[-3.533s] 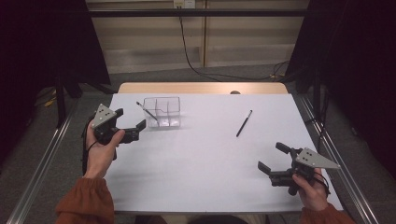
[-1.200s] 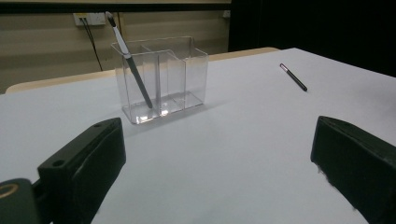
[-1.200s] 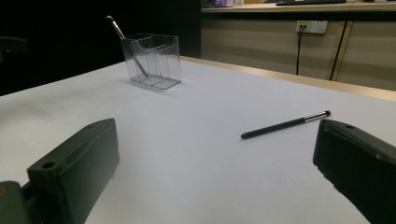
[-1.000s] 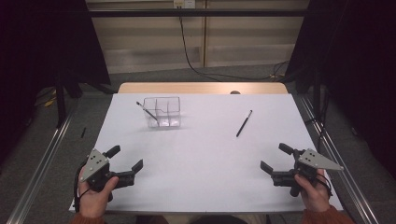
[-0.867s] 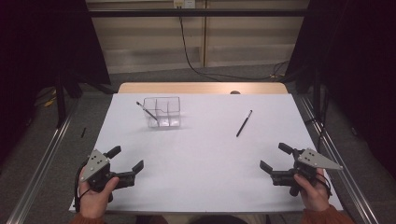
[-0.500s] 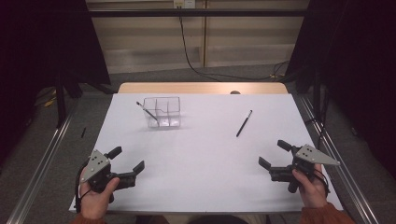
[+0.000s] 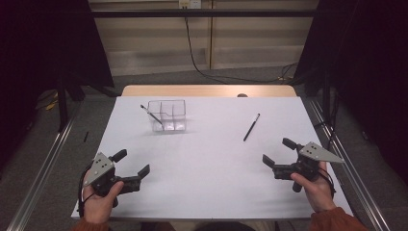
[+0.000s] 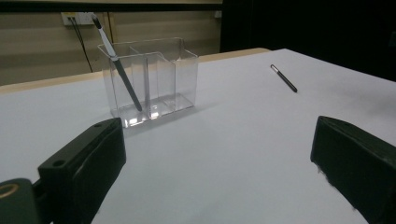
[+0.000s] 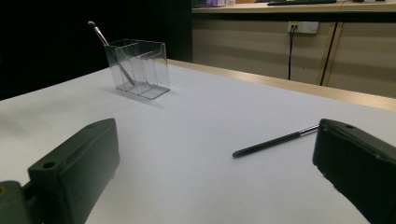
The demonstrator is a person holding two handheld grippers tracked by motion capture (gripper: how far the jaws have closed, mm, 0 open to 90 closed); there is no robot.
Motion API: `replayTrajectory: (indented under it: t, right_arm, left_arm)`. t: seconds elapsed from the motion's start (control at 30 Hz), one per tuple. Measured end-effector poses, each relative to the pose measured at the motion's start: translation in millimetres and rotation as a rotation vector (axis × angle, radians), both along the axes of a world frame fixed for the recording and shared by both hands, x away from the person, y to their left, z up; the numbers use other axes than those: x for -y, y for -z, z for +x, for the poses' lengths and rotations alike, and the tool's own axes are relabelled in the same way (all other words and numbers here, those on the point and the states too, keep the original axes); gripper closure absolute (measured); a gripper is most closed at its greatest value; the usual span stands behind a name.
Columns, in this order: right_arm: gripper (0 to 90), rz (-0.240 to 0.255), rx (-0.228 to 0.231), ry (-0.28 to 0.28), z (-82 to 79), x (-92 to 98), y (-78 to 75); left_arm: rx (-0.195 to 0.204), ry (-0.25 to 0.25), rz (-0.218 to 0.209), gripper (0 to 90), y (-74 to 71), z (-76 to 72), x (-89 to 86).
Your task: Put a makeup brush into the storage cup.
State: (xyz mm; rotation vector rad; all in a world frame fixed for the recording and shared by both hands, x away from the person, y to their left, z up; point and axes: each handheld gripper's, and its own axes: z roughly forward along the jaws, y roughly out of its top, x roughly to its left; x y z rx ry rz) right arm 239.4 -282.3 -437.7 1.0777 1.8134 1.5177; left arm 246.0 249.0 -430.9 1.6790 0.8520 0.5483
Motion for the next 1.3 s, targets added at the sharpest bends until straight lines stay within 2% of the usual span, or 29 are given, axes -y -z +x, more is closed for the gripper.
replayTrajectory:
  t: [0.33,0.53,0.63,0.7,0.87,0.97,1.03,1.07,1.13,1.3]
  right_arm:
    - [0.2,-0.015,0.000,0.030,21.6,-0.4,-6.1]
    - [0.3,-0.030,0.005,0.016,39.8,-8.3,-13.4]
    - [0.8,-0.033,0.008,0.015,49.8,-12.1,-16.2]
    - [1.2,-0.037,-0.001,0.023,57.7,-14.8,-17.9]
    - [1.5,-0.051,-0.011,0.027,77.0,-24.5,-20.4]
    - [1.5,-0.061,-0.013,0.029,85.6,-29.8,-22.1]
    - [1.4,-0.068,-0.012,0.028,89.9,-32.2,-22.1]
    - [1.2,-0.076,-0.026,0.031,93.8,-32.6,-21.6]
    - [1.8,-0.059,-0.037,0.050,100.4,-32.3,-19.5]
    - [1.7,-0.081,-0.050,0.066,112.5,-33.8,-18.7]
  left_arm:
    - [-0.003,-0.011,-0.007,3.2,1.4,0.4,-0.8]
    - [0.004,-0.018,-0.001,3.2,1.1,-0.2,-1.1]
    - [-0.003,-0.030,-0.016,3.0,2.0,0.5,-3.2]
    - [-0.006,-0.043,-0.019,3.0,2.3,0.9,-4.8]
    - [-0.005,-0.036,-0.015,3.0,2.1,0.6,-5.0]
    - [-0.018,-0.023,-0.038,3.0,2.5,1.0,-5.7]
    - [-0.023,-0.030,-0.026,3.0,3.5,1.7,-7.2]
    - [-0.024,-0.027,-0.034,3.1,3.5,2.0,-7.4]
    - [-0.023,-0.028,-0.029,3.1,3.6,2.3,-7.3]
    - [-0.015,-0.028,-0.026,3.1,3.8,3.3,-7.2]
